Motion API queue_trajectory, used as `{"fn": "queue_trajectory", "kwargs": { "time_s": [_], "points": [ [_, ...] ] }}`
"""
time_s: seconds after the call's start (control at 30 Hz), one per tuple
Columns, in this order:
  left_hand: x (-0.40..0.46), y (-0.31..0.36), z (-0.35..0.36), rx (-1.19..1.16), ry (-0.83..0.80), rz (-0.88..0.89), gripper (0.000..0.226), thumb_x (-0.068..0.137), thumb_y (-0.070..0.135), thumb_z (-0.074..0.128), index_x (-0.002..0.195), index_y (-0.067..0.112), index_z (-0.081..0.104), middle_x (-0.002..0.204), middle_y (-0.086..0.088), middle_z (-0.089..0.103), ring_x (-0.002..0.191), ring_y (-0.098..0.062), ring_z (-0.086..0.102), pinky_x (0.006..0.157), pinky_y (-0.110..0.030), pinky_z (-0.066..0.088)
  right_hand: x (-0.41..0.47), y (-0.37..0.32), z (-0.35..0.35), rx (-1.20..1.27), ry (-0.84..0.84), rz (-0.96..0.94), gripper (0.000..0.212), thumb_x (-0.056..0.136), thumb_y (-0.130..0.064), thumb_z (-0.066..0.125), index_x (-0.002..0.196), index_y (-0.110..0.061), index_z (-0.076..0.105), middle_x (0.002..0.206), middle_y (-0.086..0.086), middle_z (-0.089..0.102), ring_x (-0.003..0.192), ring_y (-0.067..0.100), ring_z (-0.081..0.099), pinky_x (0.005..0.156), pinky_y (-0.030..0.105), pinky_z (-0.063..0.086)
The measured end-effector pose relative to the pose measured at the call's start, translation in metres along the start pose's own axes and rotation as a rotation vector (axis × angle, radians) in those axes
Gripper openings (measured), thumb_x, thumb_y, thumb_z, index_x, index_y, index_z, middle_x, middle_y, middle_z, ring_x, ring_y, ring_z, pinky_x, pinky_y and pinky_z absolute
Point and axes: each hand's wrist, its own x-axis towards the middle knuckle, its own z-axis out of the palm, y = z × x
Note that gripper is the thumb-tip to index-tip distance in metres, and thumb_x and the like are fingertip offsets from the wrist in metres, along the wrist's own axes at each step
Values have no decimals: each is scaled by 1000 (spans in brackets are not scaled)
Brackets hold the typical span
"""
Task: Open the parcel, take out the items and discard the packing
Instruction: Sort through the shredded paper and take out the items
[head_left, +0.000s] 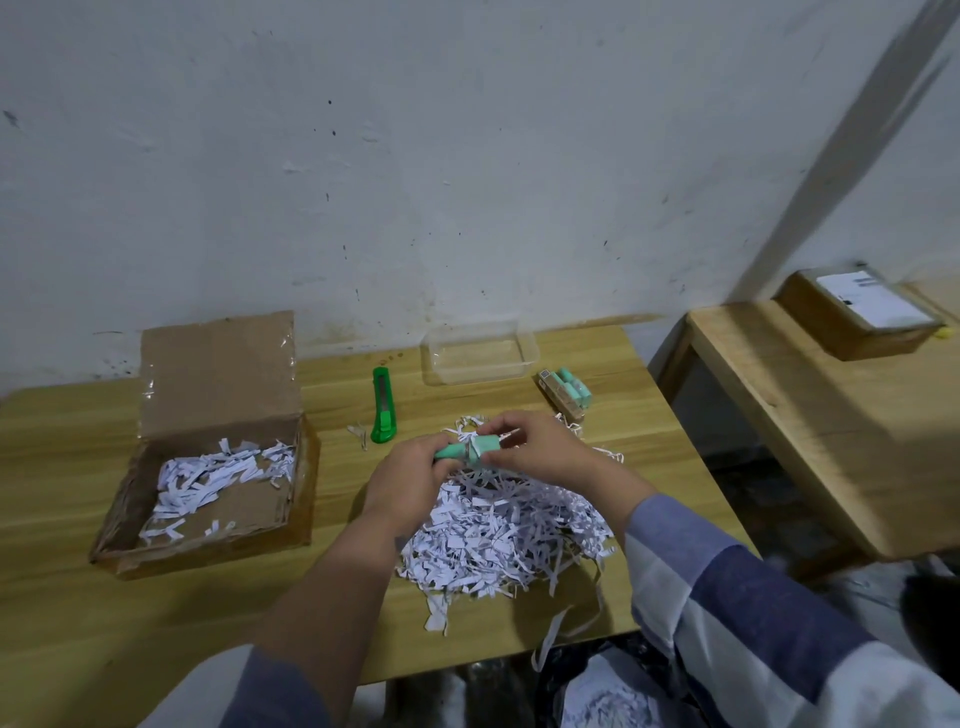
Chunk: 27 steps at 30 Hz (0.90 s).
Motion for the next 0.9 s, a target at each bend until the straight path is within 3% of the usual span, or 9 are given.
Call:
{"fn": "queue_trajectory", "kwargs": {
  "time_s": [0.1, 0.2, 0.37, 0.5, 0.63, 0.73, 0.83, 0.9],
  "points": [
    [1, 4, 0, -131, -1, -54, 21, 86, 19, 67, 86, 40, 65, 83, 8, 68, 73, -21, 65, 61, -36, 56, 2, 0, 3, -21, 8, -23, 39, 76, -6, 75, 113, -14, 65, 92, -3, 64, 73, 5, 60, 62, 11, 49],
    [1, 7, 0, -323, 55, -137, 28, 78, 12, 75, 80, 39, 66, 80, 7, 71, 81, -33, 68, 73, -50, 58, 3, 0, 1, -2, 11, -17, 43, 74, -3, 76, 115, -13, 64, 92, -1, 66, 74, 4, 61, 65, 13, 49],
    [4, 9, 0, -409, 47, -185, 21, 76, 6, 75, 87, 23, 70, 89, 7, 71, 85, -14, 67, 73, -32, 56, 2, 7, -8, 13, 10, 22, 45, 72, 1, 76, 114, -11, 65, 98, 6, 71, 82, 13, 65, 72, 20, 54],
    [6, 8, 2, -445, 92, -184, 15, 86, 5, 65, 97, 12, 71, 90, 1, 72, 81, -7, 68, 75, -25, 57, 0, 11, -15, 56, 45, 72, 42, 74, 2, 74, 114, -8, 64, 88, 0, 69, 70, 5, 63, 54, 9, 47],
    [6, 2, 4, -397, 84, -183, 16, 89, 6, 62, 83, 18, 69, 86, -2, 71, 76, -6, 69, 72, -23, 58, -5, 19, -30, 66, 160, 130, 41, 76, -6, 75, 115, -9, 64, 103, 7, 69, 73, 12, 64, 56, 18, 52],
    [7, 0, 11, -344, 85, -198, 14, 91, 6, 60, 94, 12, 72, 89, -2, 71, 78, -9, 69, 74, -27, 58, -4, 27, -40, 60, 292, 154, 37, 77, -12, 75, 112, -9, 66, 112, 6, 63, 69, 10, 59, 48, 11, 45],
    [8, -1, 19, -304, 64, -192, 19, 92, 9, 59, 105, 14, 72, 99, 1, 72, 87, -13, 68, 83, -28, 55, 0, 39, -49, 131, 455, 236, 40, 81, -20, 72, 118, -7, 64, 112, 11, 69, 73, 15, 63, 57, 20, 48],
    [7, 0, 24, -222, 40, -152, 20, 93, 12, 58, 106, 19, 72, 102, 5, 71, 86, -16, 68, 78, -29, 53, 6, 48, -55, 171, 580, 310, 39, 84, -24, 69, 119, -8, 64, 107, 12, 70, 72, 16, 61, 52, 22, 44]
  ]
}}
